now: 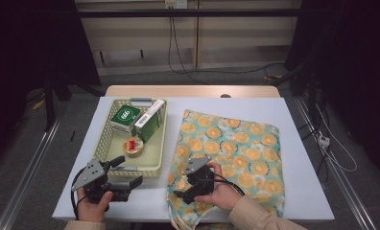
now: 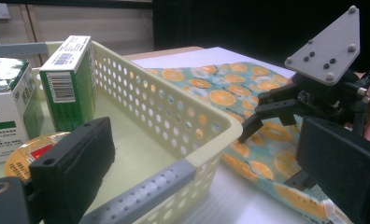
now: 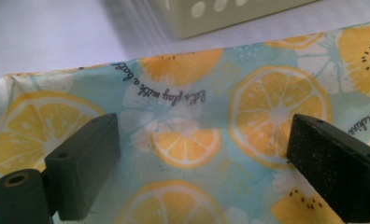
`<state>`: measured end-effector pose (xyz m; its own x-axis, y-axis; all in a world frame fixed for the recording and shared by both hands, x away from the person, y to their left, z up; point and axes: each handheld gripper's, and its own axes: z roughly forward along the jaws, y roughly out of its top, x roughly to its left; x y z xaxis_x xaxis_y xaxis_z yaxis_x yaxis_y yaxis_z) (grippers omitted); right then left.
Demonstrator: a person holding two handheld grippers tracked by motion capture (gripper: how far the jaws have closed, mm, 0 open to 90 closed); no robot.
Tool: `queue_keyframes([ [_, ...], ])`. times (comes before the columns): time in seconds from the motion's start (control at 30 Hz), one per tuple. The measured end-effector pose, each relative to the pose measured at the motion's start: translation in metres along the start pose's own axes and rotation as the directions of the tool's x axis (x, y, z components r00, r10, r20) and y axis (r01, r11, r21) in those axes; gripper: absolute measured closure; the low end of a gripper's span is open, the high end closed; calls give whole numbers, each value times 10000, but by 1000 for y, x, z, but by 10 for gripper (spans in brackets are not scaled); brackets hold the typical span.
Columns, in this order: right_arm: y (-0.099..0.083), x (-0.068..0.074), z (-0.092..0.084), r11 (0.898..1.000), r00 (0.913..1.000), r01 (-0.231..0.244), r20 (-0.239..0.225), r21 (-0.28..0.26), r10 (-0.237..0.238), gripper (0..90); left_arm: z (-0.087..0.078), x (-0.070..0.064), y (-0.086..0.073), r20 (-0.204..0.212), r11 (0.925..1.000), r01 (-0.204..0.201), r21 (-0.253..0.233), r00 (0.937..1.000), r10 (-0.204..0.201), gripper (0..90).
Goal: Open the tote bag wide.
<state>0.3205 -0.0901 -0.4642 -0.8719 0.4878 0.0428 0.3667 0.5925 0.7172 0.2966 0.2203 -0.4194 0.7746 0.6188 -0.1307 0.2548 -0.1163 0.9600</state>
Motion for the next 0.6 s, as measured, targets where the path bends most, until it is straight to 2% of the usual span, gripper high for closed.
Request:
queue_keyframes([
  [0.03,0,0,0,10000,10000,0,0,0,0,101,0,0,0,0,10000,0,0,10000,0,42],
  [0.07,0,-1,0,10000,9999,-14,118,-21,14,153,0,0,0,9,10000,4,6,10000,-4,42],
  [0.13,-1,-1,-1,9999,9999,-64,120,-124,66,200,1,1,-1,12,10000,59,47,10000,-59,42],
  [0.27,-2,1,-2,9996,9998,17,193,-268,-12,326,1,-1,0,35,9999,-85,65,10000,85,42],
  [0.3,-2,1,-2,9996,9998,17,193,-268,-12,326,1,-2,1,47,10000,-79,55,10000,79,42],
  [0.37,-2,3,-3,9996,9999,143,88,-263,-141,414,1,-3,0,34,9999,-79,62,10000,79,42],
  [0.6,0,4,-3,9994,9996,264,-71,-235,-266,534,2,-3,0,45,9999,-135,100,9999,134,42],
])
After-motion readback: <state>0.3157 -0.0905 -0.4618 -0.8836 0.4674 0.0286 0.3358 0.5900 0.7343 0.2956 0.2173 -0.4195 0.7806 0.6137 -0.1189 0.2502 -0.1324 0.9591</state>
